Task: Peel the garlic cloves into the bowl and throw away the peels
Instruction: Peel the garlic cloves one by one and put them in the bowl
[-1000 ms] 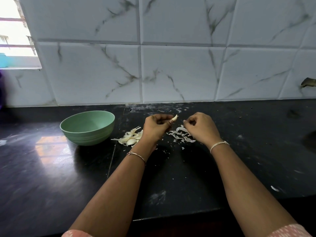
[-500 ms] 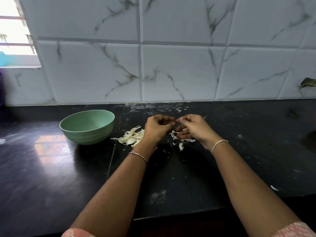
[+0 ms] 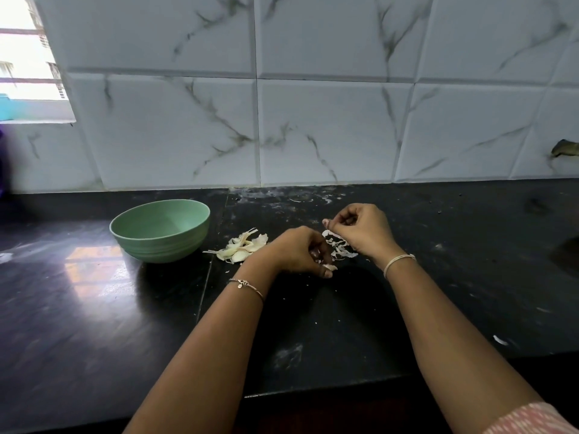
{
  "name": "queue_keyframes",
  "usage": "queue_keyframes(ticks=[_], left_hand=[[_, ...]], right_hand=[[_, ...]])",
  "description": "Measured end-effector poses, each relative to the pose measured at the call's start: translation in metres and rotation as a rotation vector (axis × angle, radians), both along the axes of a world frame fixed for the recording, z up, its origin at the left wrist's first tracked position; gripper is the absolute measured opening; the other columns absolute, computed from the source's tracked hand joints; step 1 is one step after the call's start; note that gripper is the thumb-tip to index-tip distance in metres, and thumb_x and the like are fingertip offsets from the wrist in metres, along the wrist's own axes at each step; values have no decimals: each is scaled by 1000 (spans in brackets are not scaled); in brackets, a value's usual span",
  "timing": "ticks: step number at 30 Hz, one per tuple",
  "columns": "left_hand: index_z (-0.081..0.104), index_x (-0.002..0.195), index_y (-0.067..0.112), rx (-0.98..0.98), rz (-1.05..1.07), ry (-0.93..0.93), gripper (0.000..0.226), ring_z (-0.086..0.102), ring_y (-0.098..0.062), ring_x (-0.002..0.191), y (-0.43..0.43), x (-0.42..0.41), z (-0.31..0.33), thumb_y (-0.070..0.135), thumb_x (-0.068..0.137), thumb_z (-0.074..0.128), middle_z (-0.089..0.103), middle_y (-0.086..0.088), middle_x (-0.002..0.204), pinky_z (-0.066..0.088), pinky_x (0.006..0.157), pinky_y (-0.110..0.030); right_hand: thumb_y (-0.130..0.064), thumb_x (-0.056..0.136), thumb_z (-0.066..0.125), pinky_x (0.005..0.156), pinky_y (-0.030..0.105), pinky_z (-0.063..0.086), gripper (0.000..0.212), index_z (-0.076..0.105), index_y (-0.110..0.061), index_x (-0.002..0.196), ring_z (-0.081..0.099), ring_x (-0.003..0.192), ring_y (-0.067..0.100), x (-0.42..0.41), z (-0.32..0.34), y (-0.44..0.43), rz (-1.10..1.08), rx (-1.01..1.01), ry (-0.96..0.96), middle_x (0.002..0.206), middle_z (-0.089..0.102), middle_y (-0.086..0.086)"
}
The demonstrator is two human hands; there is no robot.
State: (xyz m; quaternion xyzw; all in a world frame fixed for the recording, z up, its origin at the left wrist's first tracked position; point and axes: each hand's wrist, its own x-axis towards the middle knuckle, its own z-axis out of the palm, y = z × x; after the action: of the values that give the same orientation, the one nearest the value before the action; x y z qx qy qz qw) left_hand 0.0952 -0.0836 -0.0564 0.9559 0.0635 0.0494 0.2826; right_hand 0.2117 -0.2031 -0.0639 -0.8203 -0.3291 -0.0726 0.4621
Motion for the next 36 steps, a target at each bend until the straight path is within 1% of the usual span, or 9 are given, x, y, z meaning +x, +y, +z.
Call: queue_keyframes(ticks=[4, 8, 11, 14, 17, 20, 24, 32, 36], left_hand=[[70, 92, 21, -61, 19, -29, 16, 57, -2, 77, 3, 2, -4, 27, 80, 78, 66, 6, 90, 42, 67, -12], [61, 95, 16, -302, 132, -211, 11, 62, -12, 66, 10, 7, -5, 20, 89, 69, 67, 0, 81, 50, 59, -21], [59, 90, 14, -534, 234, -353, 5, 55, -9, 56, 11, 8, -4, 15, 94, 63, 66, 1, 75, 45, 46, -17], [59, 86, 10, -869, 305, -427, 11, 55, -9, 53, 6, 6, -3, 15, 96, 60, 67, -3, 75, 46, 45, -17], [62, 84, 9, -1024, 319, -432, 15, 56, -5, 49, 1, 8, -4, 19, 95, 61, 67, -2, 70, 48, 48, -18], [64, 87, 6, -1038, 324, -441, 16, 57, -5, 51, -1, 9, -4, 21, 93, 64, 68, -2, 73, 51, 49, -18], [66, 87, 7, -1028, 284, -435, 11, 59, -8, 57, -2, 7, -3, 15, 86, 72, 69, -2, 74, 55, 55, -20], [68, 92, -1, -994, 296, -468, 8, 61, -5, 49, -3, 7, -4, 4, 86, 70, 70, -1, 66, 55, 55, -19], [70, 85, 6, -962, 279, -471, 4, 60, -8, 52, -4, 7, -4, 7, 83, 74, 70, -4, 70, 56, 57, -21]], right_hand=[[-29, 87, 72, 70, 27, 54, 16, 73, -13, 82, 66, 74, 15, 1, 1, 1, 63, 44, 109, 81, 73, 3], [-13, 97, 57, 52, 15, 47, 15, 69, -6, 98, 59, 63, 9, -8, 7, -3, 295, 167, 360, 82, 68, 6], [-14, 98, 55, 63, 22, 53, 18, 70, -5, 101, 64, 75, 12, -10, 10, -4, 399, 263, 465, 88, 71, 7], [-6, 87, 69, 70, 28, 55, 12, 72, -6, 98, 65, 80, 18, -12, 11, -5, 420, 332, 410, 89, 73, 6], [-1, 81, 74, 75, 31, 57, 14, 73, -10, 92, 67, 81, 19, -15, 8, -2, 367, 286, 248, 89, 74, 9], [-7, 82, 76, 81, 34, 59, 13, 73, -19, 84, 71, 82, 16, -13, 5, 2, 277, 261, 140, 85, 75, 5], [-12, 82, 77, 76, 32, 60, 16, 72, -26, 78, 71, 76, 10, -8, 2, 5, 147, 219, 5, 79, 73, -5], [-16, 83, 74, 73, 34, 59, 4, 76, -16, 86, 69, 73, 14, -9, 2, 5, 59, 138, -118, 77, 72, -4], [-16, 77, 76, 65, 29, 57, 2, 74, -16, 77, 66, 66, 12, -11, 5, 4, 37, 141, -137, 70, 70, -5]])
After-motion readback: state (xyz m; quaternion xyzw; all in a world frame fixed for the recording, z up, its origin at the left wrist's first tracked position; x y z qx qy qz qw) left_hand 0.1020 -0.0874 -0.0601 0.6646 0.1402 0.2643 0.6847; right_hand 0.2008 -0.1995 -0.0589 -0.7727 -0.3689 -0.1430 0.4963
